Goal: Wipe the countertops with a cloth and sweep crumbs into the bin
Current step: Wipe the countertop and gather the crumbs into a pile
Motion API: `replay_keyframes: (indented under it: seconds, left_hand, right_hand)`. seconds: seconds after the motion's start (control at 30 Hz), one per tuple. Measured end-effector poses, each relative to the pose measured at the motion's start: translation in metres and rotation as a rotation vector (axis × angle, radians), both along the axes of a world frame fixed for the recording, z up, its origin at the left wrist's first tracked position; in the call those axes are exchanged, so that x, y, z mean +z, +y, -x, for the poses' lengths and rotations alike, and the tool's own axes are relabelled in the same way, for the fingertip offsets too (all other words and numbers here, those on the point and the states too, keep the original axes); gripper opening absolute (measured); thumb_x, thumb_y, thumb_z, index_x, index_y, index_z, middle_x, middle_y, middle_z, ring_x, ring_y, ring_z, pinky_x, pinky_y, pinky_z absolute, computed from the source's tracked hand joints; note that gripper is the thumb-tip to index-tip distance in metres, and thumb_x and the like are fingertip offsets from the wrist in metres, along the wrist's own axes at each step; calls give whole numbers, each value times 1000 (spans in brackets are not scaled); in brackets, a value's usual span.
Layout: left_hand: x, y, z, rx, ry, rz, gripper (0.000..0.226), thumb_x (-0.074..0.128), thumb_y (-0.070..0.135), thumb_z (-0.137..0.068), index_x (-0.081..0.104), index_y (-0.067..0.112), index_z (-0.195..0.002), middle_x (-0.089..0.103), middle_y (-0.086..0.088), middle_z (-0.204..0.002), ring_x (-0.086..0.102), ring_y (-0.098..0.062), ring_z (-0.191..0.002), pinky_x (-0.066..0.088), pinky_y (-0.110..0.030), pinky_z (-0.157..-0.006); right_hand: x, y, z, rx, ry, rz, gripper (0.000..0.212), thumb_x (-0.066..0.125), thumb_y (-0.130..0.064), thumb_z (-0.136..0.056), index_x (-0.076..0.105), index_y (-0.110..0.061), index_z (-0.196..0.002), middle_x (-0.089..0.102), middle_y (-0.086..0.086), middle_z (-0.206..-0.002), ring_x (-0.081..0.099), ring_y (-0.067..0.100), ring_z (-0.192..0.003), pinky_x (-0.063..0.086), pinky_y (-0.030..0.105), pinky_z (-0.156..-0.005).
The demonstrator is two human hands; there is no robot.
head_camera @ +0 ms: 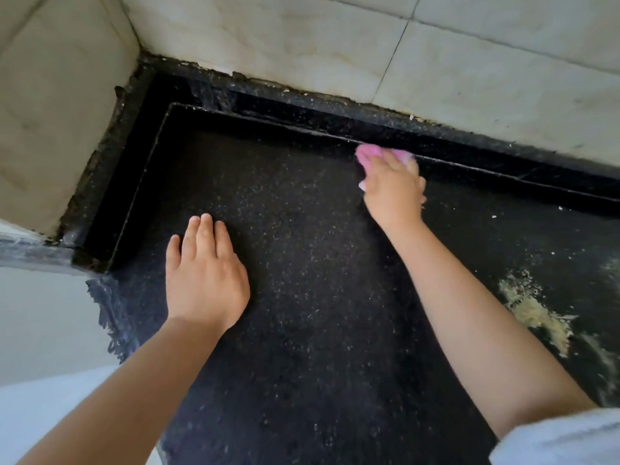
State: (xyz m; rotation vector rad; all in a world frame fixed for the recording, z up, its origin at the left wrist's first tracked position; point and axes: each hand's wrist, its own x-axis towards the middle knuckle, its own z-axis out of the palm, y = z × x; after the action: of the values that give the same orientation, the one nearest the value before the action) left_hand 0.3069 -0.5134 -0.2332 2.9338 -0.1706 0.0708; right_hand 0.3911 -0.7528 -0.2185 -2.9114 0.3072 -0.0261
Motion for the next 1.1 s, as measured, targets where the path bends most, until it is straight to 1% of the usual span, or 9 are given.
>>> replay_keyframes:
  seconds: [0.17,0.27,0.33,0.43,0.53,0.7,0.8,0.97,1.1]
  left_hand:
    - [9,-28,-14,-46,-36,-17,38,67,1,-72,59,-14,-105,44,-39,-126,40,-53,-120,34,-64,-92]
    - [11,-67,-16,-98,-1,-33,38,71,7,-69,62,-10,-102,45,-35,-128,39,-50,-122,36,-61,-92]
    - [14,-100,-17,-113,12,14,39,62,14,-80,58,-6,-113,37,-30,-138,28,-44,-131,30,-54,-102]
    - [16,-144,-20,-150,76,43,46,33,24,-96,34,3,-137,7,-19,-152,-3,-31,-141,6,-40,-113]
    - [19,-181,-23,-136,136,51,48,22,25,-98,19,7,-143,-2,-11,-154,-11,-24,-141,-3,-35,-113]
    - [19,-226,-24,-78,230,32,52,18,26,-99,6,6,-145,-1,-9,-154,-9,-23,-141,-7,-37,-113]
    - [15,-246,-25,-45,254,57,53,15,27,-99,1,5,-145,-4,-9,-154,-10,-21,-141,-8,-35,-113]
    - [13,-251,-27,14,237,51,53,16,26,-98,3,6,-145,-3,-8,-154,-8,-19,-141,-8,-32,-113]
    - [12,-256,-27,44,221,41,52,19,24,-98,6,7,-145,0,-7,-155,-6,-18,-141,-7,-30,-112]
  right_hand:
    - [4,-76,61,-158,6,27,43,44,-14,-91,43,-28,-132,44,-9,-138,29,22,-127,28,36,-100]
    - [5,-89,73,-123,-104,2,39,38,-17,-92,48,-23,-130,48,-7,-135,35,23,-125,28,34,-99]
    - [7,-85,54,-22,-157,-27,41,32,-23,-91,48,-23,-129,47,-7,-136,34,24,-125,29,37,-101]
    - [-2,-80,21,130,17,5,42,39,-17,-93,43,-22,-134,37,-4,-143,28,27,-129,31,45,-101]
    - [-4,-100,26,271,111,42,45,42,-7,-90,44,-20,-133,37,-6,-144,30,27,-130,28,36,-103]
    - [29,-170,78,489,78,-382,33,39,-15,-95,54,-23,-122,47,-23,-122,39,-11,-114,22,5,-94]
    - [36,-217,74,411,-110,-345,37,34,-28,-89,46,-19,-123,47,-19,-119,30,-29,-109,17,-4,-94]
    - [3,-238,40,355,-83,-276,33,39,-17,-92,60,-16,-118,54,-8,-123,48,8,-114,13,-1,-90]
    - [-13,-222,53,368,-23,-334,32,44,-15,-90,61,-14,-117,55,2,-128,46,31,-114,24,26,-98]
